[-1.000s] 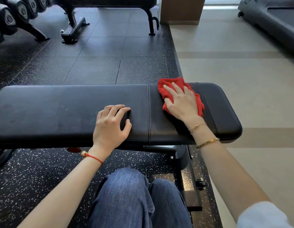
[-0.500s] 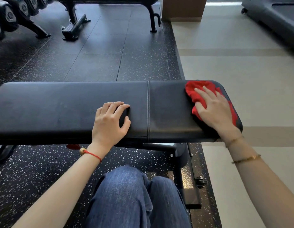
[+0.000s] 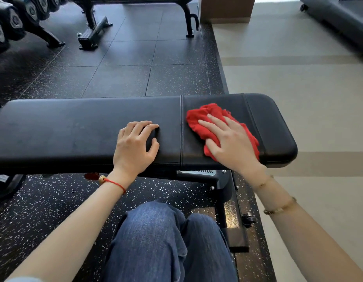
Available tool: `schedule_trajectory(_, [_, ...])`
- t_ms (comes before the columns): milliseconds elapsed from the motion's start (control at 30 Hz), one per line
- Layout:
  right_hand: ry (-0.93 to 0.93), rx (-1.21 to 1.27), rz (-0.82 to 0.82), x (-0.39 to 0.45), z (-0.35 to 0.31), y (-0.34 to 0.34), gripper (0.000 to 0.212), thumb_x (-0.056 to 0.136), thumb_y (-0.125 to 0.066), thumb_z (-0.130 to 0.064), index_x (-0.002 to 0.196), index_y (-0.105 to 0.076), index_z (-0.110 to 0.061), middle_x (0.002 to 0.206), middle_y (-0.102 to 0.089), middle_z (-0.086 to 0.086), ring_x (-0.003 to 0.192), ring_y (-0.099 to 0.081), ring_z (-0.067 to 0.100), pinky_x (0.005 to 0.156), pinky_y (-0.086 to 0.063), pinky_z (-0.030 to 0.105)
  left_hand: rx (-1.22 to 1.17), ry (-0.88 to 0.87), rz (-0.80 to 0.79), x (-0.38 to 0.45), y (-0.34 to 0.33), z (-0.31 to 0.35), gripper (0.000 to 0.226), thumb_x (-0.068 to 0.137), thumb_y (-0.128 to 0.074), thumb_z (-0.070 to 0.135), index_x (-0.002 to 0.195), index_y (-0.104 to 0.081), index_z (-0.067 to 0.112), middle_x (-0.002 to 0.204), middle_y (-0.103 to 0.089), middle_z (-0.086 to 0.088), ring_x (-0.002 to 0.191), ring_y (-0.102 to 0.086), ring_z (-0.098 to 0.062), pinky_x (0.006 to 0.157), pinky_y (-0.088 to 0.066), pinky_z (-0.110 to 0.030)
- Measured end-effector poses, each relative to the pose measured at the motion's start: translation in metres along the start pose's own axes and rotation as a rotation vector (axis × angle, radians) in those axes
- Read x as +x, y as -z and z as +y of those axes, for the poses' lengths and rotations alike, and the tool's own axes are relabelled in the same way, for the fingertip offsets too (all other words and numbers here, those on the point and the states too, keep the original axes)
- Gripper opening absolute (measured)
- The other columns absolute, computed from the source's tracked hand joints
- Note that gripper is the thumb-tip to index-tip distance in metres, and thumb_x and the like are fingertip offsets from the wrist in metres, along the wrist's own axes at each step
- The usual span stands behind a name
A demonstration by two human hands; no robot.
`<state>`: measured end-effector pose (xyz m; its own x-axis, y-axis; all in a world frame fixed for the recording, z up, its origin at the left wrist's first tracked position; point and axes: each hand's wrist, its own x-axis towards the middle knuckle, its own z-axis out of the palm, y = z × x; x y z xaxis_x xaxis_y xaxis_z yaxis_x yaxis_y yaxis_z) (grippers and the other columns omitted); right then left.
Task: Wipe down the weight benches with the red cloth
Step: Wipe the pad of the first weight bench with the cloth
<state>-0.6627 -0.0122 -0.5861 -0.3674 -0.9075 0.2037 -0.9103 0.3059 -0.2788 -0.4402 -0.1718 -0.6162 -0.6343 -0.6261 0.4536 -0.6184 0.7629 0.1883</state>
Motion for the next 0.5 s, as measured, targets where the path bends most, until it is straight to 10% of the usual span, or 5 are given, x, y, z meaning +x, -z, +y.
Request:
schedule_trajectory(300, [-0.355,-0.072,0.012,0.030,0.086,0.025,0.053,0.093,-0.047,-0.036,0.146,-0.040,-0.039,0.159,-0.032,-0.005,0.141,-0.032,0.033,0.121,-0.017,0.044,0.006,-0.010,0.006,-0.001,0.000,-0.001,0.037,0.091,-0.047,0.033,0.124,-0.062,0.023,0.125,-0.061,0.006,0.119,-0.052,-0.021,0.097,-0.041,-0.039])
schedule_trajectory(500, [-0.237,-0.106,-0.092,0.085,0.046,0.006,0.053,0.095,-0.042,-0.040,0.148,-0.036,-0.037,0.161,-0.027,-0.007,0.143,-0.029,0.034,0.122,-0.014,0.042,0.014,-0.013,0.001,0.000,-0.001,-0.001,0.037,0.091,-0.047,0.034,0.123,-0.062,0.023,0.125,-0.061,0.006,0.118,-0.052,-0.021,0.097,-0.040,-0.038])
